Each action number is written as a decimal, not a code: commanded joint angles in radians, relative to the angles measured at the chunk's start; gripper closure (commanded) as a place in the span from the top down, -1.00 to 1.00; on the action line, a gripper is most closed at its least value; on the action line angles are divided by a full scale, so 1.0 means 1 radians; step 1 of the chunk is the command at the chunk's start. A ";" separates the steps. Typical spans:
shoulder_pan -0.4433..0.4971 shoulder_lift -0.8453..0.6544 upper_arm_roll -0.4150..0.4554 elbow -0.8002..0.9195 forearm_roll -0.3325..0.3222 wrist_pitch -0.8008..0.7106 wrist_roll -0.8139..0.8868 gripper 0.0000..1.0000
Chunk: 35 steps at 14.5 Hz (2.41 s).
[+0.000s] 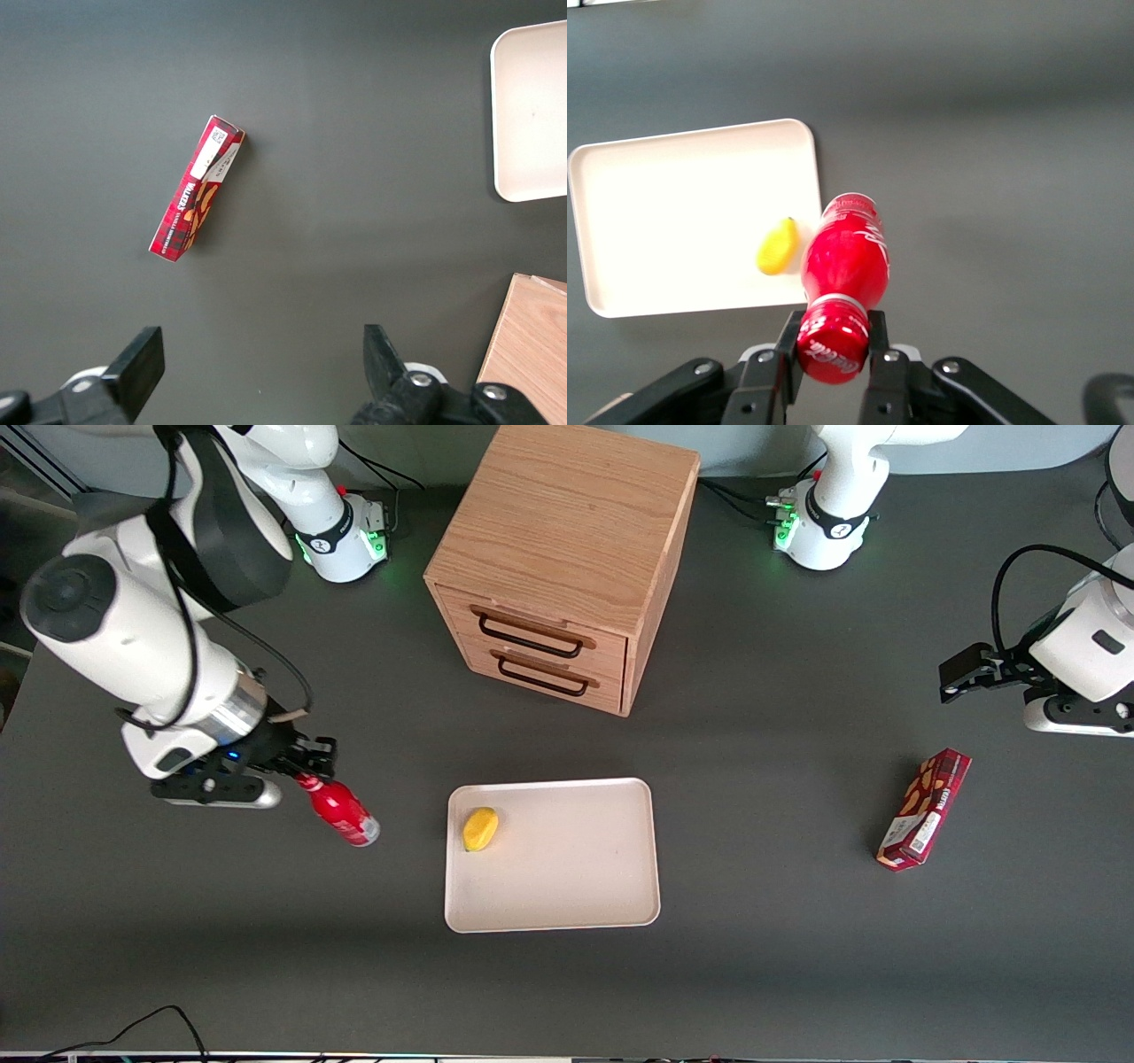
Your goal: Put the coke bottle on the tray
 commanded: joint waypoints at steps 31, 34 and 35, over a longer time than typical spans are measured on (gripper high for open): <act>0.120 -0.253 -0.190 0.046 -0.021 -0.233 -0.101 1.00; -0.049 -0.517 -0.182 -0.176 0.157 -0.233 -0.262 1.00; -0.087 -0.574 -0.182 -0.226 0.177 -0.232 -0.287 1.00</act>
